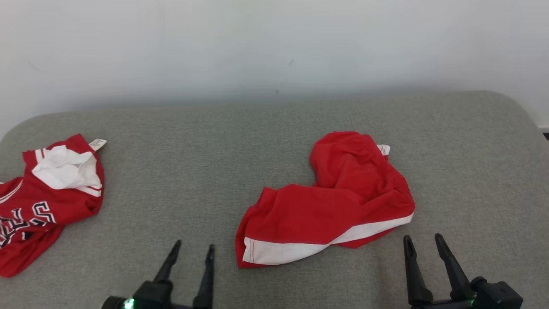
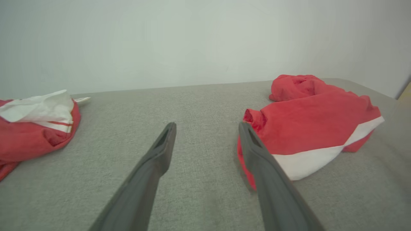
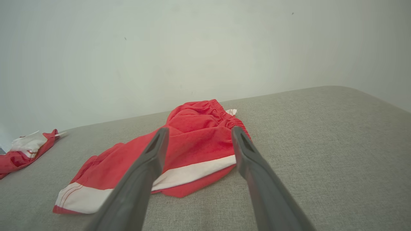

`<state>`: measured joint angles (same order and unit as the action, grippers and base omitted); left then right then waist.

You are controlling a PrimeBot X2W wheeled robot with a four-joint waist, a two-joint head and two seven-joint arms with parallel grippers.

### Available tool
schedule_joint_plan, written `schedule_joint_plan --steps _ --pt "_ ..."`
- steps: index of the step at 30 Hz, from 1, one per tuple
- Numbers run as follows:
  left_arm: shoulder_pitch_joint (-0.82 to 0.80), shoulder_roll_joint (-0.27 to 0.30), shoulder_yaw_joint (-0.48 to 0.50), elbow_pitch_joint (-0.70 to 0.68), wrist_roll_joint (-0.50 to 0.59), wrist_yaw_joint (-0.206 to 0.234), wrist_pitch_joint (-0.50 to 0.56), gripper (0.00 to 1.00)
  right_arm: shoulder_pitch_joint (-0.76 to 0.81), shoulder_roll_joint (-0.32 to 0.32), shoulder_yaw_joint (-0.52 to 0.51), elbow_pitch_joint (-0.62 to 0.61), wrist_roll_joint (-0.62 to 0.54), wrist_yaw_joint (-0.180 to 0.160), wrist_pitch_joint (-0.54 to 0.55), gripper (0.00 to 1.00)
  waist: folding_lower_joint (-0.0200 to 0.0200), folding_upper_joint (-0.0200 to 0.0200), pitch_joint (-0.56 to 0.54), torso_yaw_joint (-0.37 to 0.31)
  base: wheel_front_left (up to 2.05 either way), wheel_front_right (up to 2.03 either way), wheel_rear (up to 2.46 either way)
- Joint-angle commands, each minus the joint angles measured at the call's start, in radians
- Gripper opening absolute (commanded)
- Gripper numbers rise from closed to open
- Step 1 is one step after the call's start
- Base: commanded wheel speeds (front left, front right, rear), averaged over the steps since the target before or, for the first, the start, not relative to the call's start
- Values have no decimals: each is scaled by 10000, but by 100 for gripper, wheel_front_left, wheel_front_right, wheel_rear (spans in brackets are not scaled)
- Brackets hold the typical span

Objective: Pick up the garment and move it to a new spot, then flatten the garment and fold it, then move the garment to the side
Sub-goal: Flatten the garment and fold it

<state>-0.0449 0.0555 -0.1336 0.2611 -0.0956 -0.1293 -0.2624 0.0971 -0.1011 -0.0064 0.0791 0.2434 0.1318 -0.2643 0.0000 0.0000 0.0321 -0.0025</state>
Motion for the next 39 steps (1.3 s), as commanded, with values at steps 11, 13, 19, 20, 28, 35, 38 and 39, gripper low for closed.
schedule_joint_plan --steps 11,13,19,20,28,35,38,39 --pt "-1519 438 -1909 2257 -1229 -2 -35 100 -345 98 291 236 162 -23 -1 100 0 0 604 -1064 0 0 0" --pt "-1745 485 -2120 2618 -1398 -2 -35 100 -385 118 298 255 182 -23 -1 100 0 0 684 -1220 0 0 0" --pt "-2140 617 -2423 3497 -1925 -3 -35 100 -489 150 299 257 203 -23 -1 100 0 0 833 -1545 0 0 0" --pt "-2151 601 -2498 3648 -2084 -3 -35 100 -490 148 285 249 202 -23 1 100 0 0 839 -1564 0 0 0" --pt "-2420 618 -2632 3349 -2350 -4 -35 0 -336 100 191 200 130 -23 -1 100 0 0 697 -1416 0 0 0" --pt "-1657 964 -2194 1841 -1933 -2 -35 0 -56 68 167 315 198 -23 -1 100 0 0 325 -709 0 0 0" --pt "-859 1381 -1996 940 -1780 -1 -35 0 92 43 125 387 240 -23 -1 100 0 0 119 -267 0 0 0" --pt "-859 1381 -1996 940 -1780 -1 -35 0 92 43 125 387 240 -23 -1 100 0 0 119 -267 0 0 0"
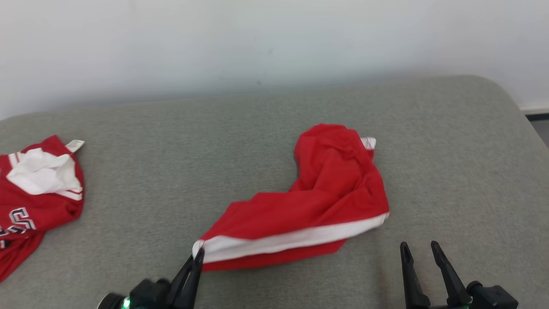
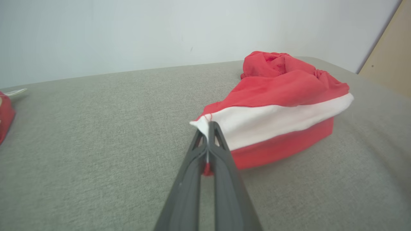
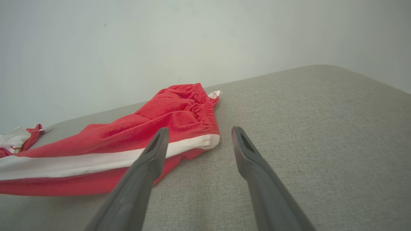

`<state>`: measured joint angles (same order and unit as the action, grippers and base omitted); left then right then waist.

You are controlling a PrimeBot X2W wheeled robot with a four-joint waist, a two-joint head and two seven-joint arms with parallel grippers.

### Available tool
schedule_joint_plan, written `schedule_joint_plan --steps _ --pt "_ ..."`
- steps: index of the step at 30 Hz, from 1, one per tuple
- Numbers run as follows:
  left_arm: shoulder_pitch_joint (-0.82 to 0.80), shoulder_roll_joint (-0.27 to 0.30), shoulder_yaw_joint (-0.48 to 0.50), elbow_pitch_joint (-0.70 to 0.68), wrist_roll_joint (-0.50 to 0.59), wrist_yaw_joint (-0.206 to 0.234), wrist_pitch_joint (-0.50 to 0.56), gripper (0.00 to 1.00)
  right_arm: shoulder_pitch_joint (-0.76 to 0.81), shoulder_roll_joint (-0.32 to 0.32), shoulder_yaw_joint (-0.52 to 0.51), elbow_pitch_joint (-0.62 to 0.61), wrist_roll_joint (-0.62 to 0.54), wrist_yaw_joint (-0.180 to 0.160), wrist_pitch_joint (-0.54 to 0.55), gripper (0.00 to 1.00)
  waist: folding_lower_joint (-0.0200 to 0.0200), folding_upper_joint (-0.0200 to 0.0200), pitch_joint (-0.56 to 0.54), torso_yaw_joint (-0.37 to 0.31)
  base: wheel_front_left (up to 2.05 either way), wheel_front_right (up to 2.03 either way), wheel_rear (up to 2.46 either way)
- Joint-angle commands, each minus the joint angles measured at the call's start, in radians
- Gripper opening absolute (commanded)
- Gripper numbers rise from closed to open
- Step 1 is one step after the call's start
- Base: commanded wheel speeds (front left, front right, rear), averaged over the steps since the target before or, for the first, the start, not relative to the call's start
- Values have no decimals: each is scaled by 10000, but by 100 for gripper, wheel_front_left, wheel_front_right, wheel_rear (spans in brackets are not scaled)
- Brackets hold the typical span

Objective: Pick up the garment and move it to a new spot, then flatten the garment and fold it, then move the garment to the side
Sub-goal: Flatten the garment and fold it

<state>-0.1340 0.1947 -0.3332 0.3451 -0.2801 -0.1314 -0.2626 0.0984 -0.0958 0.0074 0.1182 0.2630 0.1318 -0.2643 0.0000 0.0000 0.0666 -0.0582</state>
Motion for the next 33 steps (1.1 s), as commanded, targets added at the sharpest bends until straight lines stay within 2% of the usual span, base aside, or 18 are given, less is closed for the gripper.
schedule_joint_plan --steps 1,5,10,11,12,18,23,33 --pt "264 72 46 -77 53 20 -33 0 128 -22 0 31 61 -23 -1 100 0 0 -283 389 0 0 0" --pt "1099 316 46 -464 -146 20 -33 0 262 -90 -58 153 118 -23 1 100 0 0 -405 694 0 0 0" --pt "1632 159 61 -80 -517 21 -33 0 416 -213 21 430 147 -23 -1 100 0 0 -497 954 0 0 0" --pt "1644 98 89 -13 -560 21 -35 27 426 -239 26 478 159 -23 -1 100 0 0 -512 988 0 0 0" --pt "1646 46 105 14 -544 21 -33 98 436 -267 33 540 176 -23 -1 100 0 0 -520 1016 0 0 0" --pt "1493 -108 204 -35 -633 21 -33 100 246 -702 264 1039 212 -23 -1 100 0 0 -562 1119 0 0 0" --pt "1455 -17 384 -42 -799 21 -33 100 9 -1383 797 1626 326 -23 -1 100 0 0 -555 1154 0 0 0" --pt "444 600 -1279 1497 -1948 21 -33 100 -1676 -2689 2761 3315 946 -23 -1 100 0 0 -232 1014 0 0 0"
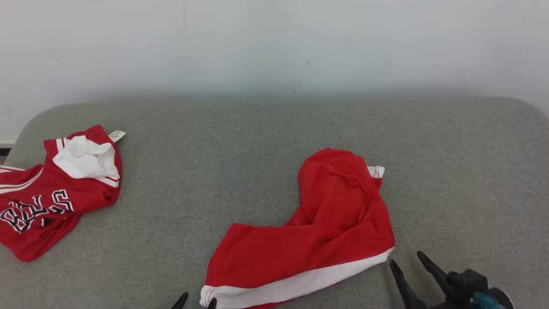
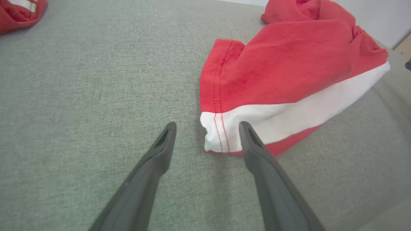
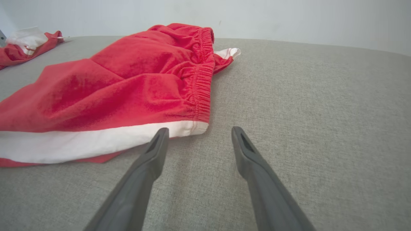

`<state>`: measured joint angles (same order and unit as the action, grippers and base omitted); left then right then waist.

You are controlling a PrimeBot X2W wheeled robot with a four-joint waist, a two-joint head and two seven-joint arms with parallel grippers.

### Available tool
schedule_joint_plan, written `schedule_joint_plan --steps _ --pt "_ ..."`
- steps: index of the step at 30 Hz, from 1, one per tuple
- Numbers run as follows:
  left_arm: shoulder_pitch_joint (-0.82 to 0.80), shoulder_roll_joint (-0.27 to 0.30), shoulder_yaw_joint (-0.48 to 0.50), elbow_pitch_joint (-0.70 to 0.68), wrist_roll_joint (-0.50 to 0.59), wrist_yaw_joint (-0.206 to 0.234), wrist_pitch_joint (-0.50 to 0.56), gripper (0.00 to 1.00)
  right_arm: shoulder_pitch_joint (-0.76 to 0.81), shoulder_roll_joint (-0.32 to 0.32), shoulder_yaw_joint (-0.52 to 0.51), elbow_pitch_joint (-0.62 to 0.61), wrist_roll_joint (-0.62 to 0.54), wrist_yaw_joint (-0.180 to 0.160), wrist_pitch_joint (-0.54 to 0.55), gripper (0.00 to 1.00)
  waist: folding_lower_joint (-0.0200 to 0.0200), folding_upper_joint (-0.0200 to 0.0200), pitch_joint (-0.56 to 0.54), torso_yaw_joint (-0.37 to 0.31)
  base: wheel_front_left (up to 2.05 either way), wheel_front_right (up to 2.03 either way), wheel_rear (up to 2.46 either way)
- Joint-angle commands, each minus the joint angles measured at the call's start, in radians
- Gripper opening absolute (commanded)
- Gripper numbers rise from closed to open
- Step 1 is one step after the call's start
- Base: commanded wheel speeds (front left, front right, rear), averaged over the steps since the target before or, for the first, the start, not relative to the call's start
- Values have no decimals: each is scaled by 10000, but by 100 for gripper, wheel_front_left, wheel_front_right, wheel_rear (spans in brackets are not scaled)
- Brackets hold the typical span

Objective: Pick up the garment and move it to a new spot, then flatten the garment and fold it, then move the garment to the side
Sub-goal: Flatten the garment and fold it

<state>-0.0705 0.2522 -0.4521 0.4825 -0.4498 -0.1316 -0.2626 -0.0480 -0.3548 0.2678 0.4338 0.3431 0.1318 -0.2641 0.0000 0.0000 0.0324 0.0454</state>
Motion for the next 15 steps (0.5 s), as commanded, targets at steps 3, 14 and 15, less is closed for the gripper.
schedule_joint_plan --steps 3,14,15 --pt "-564 96 -438 423 -538 23 -33 100 -840 -382 775 696 423 -23 -3 100 0 0 318 6 0 0 0" --pt "-1473 95 -1400 1225 -1322 23 -33 100 -2503 -1259 3044 1817 1634 -23 -1 100 0 0 766 220 0 0 0" --pt "-1529 64 -1539 1271 -1427 23 -32 85 -2630 -1319 3250 1896 1792 -23 -3 100 0 0 780 251 0 0 0"
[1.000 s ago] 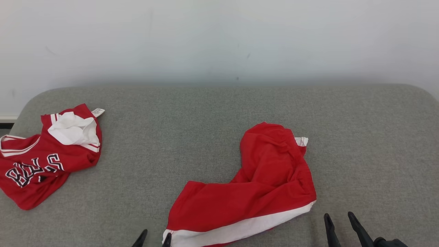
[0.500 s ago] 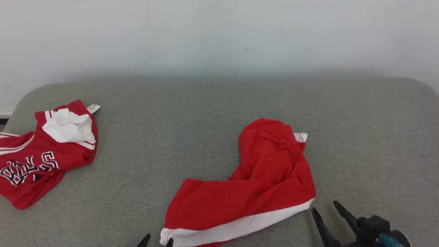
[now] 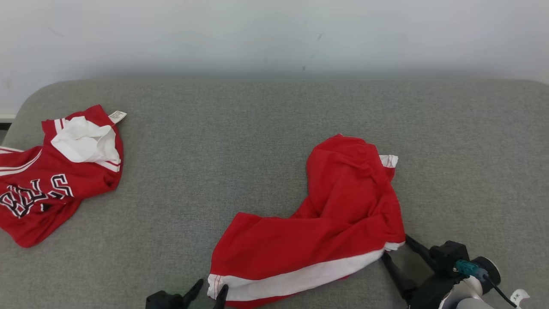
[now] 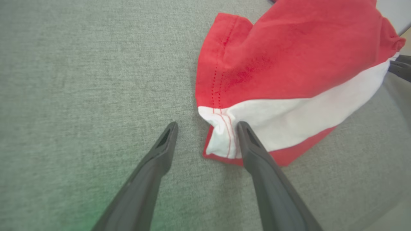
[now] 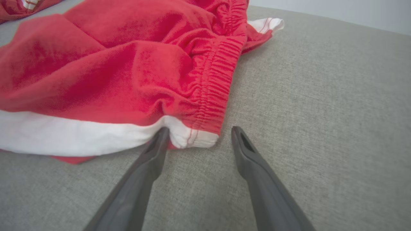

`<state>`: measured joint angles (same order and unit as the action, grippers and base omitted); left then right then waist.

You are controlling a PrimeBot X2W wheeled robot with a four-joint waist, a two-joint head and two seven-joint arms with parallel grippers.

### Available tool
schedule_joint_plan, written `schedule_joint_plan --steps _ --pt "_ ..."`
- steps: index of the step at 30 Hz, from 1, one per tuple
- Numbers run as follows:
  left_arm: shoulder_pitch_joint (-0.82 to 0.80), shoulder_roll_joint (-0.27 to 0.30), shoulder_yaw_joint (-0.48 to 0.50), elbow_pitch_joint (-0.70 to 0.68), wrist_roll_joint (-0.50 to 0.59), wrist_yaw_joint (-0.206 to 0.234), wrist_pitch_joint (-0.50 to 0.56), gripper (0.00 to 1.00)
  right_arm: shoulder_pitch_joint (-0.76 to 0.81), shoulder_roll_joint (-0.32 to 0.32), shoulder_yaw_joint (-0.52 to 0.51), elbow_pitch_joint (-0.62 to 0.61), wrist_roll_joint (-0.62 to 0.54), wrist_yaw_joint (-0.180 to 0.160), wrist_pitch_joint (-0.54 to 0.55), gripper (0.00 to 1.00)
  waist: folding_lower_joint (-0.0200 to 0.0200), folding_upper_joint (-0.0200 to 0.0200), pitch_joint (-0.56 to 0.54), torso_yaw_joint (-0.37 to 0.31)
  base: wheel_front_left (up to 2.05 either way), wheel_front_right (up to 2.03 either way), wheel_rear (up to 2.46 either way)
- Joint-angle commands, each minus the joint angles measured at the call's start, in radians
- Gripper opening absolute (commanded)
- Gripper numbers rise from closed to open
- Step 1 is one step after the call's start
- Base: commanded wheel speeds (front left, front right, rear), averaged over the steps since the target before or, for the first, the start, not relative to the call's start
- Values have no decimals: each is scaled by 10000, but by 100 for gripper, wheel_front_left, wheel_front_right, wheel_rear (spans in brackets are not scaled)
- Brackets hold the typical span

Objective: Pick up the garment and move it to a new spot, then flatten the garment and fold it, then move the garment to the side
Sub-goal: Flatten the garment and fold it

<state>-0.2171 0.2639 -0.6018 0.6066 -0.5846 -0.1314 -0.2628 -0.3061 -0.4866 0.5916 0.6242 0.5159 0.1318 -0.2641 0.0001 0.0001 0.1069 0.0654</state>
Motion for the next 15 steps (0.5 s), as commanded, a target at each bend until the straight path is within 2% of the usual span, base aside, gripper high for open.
schedule_joint_plan --steps 1,2,3,5,9,15 --pt "-146 -75 -168 72 -151 19 -30 47 -138 -48 284 65 269 -23 -3 100 -1 -1 42 93 0 0 0" --pt "-204 -61 -260 113 -244 19 -30 0 -272 -90 479 37 373 -23 -3 11 -1 -1 44 117 0 0 0" --pt "-258 -61 -372 131 -331 19 -30 0 -355 -164 607 11 517 -23 -1 0 -1 -1 39 156 0 0 0" --pt "-329 -58 -414 66 -493 21 -31 0 -368 -217 824 -99 752 -23 -3 0 -1 -1 -28 215 0 0 0" --pt "-12 -33 118 -438 -519 21 -31 0 110 -451 653 -694 904 -23 -2 0 -1 -1 -238 298 0 0 0" --pt "917 24 1199 -1886 243 21 -31 0 1373 -727 -330 -2389 650 -23 -2 0 -1 -1 -498 219 0 0 0"
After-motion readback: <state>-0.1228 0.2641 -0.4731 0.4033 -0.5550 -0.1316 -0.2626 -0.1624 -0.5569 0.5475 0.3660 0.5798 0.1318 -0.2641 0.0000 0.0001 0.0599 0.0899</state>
